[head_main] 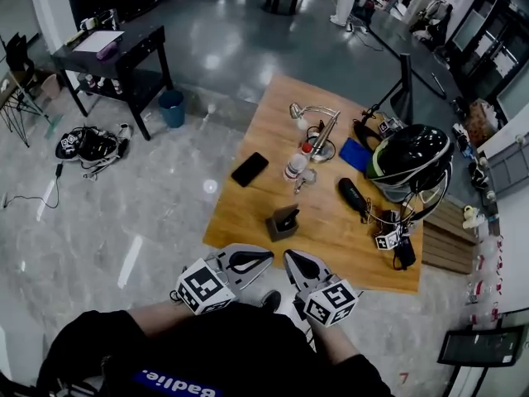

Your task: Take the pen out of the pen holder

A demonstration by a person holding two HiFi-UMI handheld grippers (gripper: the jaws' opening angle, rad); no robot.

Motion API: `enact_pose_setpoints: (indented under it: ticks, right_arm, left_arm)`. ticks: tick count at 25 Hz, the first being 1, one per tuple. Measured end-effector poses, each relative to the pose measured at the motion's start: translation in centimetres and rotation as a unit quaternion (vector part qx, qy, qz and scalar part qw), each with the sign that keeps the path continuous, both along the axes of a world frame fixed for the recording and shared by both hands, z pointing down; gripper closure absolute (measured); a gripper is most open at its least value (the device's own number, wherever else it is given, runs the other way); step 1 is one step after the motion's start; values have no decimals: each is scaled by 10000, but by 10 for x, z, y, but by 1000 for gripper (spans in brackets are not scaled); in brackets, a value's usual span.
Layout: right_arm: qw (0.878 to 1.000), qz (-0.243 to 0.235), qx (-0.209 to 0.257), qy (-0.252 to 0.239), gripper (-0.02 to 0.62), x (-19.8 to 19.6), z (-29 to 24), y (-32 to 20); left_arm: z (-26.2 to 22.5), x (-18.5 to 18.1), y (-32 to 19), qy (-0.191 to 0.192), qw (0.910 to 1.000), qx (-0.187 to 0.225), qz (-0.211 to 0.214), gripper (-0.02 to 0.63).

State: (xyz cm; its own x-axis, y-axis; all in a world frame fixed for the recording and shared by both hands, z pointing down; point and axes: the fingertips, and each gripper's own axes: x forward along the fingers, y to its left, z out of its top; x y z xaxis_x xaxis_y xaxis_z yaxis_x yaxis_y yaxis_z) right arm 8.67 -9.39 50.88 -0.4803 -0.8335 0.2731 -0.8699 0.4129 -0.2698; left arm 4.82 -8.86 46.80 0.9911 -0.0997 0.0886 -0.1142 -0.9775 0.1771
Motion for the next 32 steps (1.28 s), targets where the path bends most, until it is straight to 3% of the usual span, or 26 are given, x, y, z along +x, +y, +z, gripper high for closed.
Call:
enact_pose_setpoints:
  ticks: [14, 18, 32]
  right_arm:
    - [9955, 85, -862, 392, 577, 82, 75, -65]
    - [9902, 214, -1275, 532, 518, 102, 110, -82]
    - [9743, 228, -2088, 811, 499, 122, 174, -132]
  left_arm:
    - [13, 39, -39, -190, 9984, -150, -505, 597]
    - [19, 36, -43, -269, 9971, -244, -672, 597]
    - [32, 14, -49, -435, 9925, -386, -1072, 597]
